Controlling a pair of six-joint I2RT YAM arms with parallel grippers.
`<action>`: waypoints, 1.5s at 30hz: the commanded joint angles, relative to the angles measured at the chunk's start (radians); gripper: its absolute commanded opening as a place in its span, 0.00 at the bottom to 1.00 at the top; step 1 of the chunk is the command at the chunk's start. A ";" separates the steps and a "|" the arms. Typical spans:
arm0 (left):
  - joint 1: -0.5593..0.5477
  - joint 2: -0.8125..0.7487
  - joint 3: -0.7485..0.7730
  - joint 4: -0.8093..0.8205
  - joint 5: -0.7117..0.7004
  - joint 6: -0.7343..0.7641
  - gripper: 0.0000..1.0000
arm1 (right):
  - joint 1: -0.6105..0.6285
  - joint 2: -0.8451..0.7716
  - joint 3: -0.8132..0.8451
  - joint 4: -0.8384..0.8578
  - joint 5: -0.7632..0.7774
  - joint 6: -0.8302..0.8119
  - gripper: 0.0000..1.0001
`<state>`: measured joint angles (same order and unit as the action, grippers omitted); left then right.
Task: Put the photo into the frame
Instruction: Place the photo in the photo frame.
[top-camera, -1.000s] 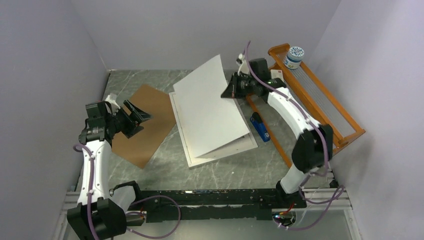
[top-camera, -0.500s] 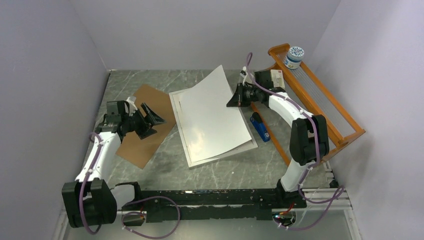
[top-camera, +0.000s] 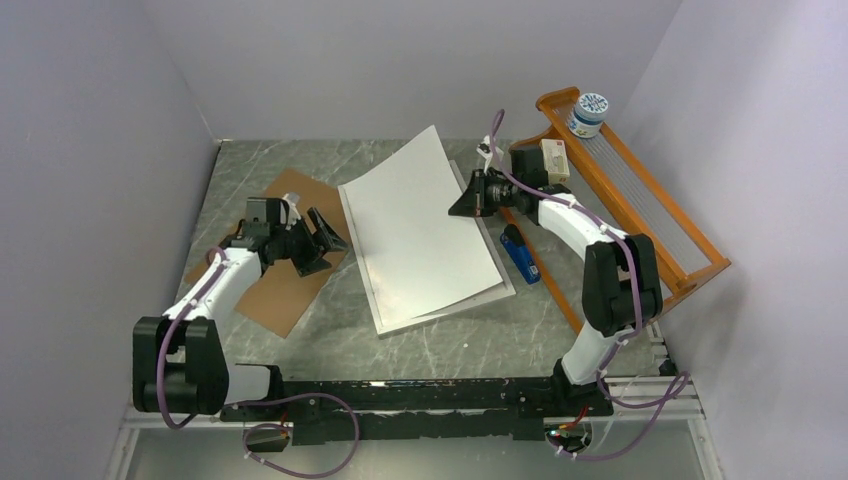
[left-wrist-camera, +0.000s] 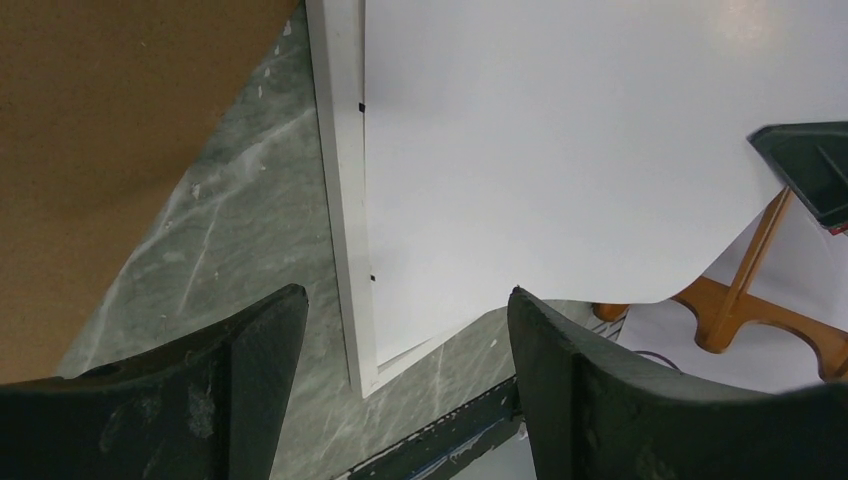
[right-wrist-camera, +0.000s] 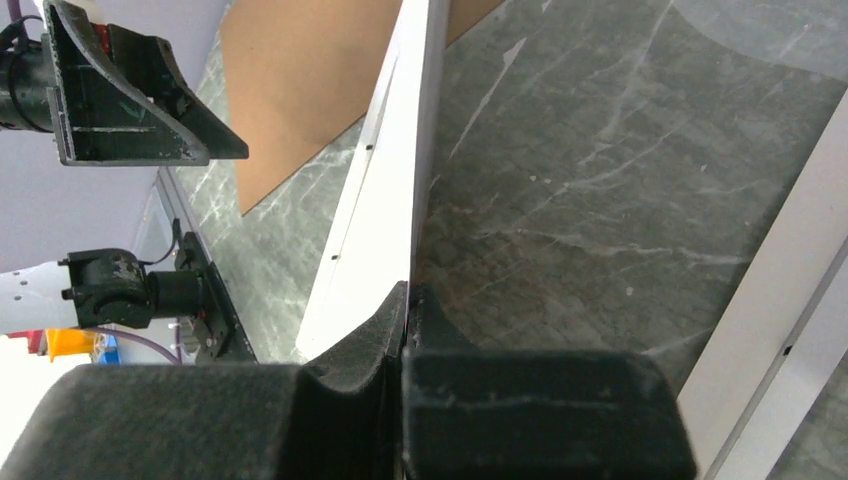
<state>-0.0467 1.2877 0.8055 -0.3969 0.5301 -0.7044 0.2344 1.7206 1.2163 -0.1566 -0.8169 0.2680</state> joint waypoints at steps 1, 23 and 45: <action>-0.023 0.015 -0.009 0.061 -0.050 -0.018 0.78 | 0.001 0.019 0.038 0.038 -0.030 -0.038 0.00; -0.032 0.052 -0.013 0.054 -0.132 -0.012 0.76 | -0.001 0.190 0.155 -0.086 0.028 -0.059 0.00; -0.035 0.014 0.010 0.003 -0.136 0.002 0.76 | 0.004 0.108 0.087 -0.150 0.298 -0.081 0.99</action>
<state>-0.0761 1.3518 0.7799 -0.3714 0.4084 -0.7181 0.2356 1.8992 1.3003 -0.2852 -0.6266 0.2096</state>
